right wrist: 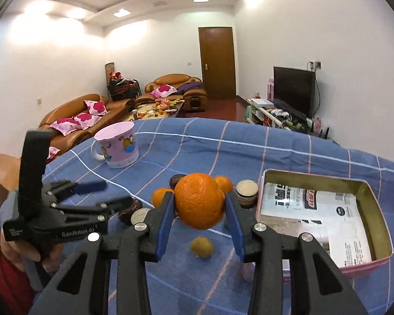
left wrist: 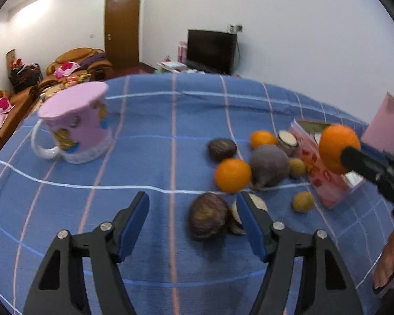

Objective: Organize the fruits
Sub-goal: 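Grasp the large orange with the right gripper while the left gripper grasps a dark striped fruit, then carry the orange into the tin with the right gripper while the left drops the dark fruit in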

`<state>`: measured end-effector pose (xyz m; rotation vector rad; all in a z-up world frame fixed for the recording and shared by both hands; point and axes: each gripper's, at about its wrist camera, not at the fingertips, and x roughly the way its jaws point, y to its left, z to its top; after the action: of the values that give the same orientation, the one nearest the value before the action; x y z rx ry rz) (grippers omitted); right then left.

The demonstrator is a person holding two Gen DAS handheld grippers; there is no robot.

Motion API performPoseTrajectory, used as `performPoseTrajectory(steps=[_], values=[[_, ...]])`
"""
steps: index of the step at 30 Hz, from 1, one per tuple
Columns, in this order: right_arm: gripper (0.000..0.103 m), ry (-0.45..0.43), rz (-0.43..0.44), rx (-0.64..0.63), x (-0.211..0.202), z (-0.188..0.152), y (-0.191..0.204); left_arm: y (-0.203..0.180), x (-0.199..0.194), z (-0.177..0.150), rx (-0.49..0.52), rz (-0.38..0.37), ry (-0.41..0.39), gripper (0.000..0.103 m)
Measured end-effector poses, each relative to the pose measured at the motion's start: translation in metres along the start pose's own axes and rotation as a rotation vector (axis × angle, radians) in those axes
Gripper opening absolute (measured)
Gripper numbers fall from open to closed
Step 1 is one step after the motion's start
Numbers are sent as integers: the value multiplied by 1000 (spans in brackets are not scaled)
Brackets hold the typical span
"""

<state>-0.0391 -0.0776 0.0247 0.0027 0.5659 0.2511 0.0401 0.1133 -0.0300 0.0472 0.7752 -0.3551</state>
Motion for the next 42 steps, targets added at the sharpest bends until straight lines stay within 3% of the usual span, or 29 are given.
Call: performPoseTrajectory(steps=[5, 8, 11, 14, 17, 20, 22, 26, 29, 32, 34, 42], values=[[41, -2, 19, 31, -5, 2, -4, 16, 6, 1, -135, -44, 29, 74], [41, -3, 15, 37, -7, 1, -5, 38, 8, -1, -228, 17, 49, 65], [41, 6, 23, 59, -6, 1, -11, 57, 6, -6, -334, 18, 52, 62], [41, 8, 29, 76, -7, 1, -14, 52, 10, -7, -310, 35, 59, 62], [41, 2, 21, 66, -7, 1, -13, 27, 22, -4, -185, 142, 98, 60], [41, 1, 26, 66, -8, 1, -12, 24, 24, -2, -173, 134, 100, 59], [41, 1, 26, 68, -8, 1, -13, 30, 21, -3, -203, 124, 89, 37], [41, -5, 21, 71, -8, 1, -14, 36, 18, -6, -229, 109, 77, 37], [41, -22, 18, 78, -13, 3, -18, 42, 7, -6, -251, 110, 15, 37], [41, -58, -10, 77, -22, 7, -25, 38, -20, -5, -241, 155, -134, 37], [41, -83, -38, 84, -29, 9, -32, 29, -29, -5, -225, 170, -189, 37], [41, -105, -143, 142, -45, 3, -86, -29, -37, 6, -120, 152, -265, 37]])
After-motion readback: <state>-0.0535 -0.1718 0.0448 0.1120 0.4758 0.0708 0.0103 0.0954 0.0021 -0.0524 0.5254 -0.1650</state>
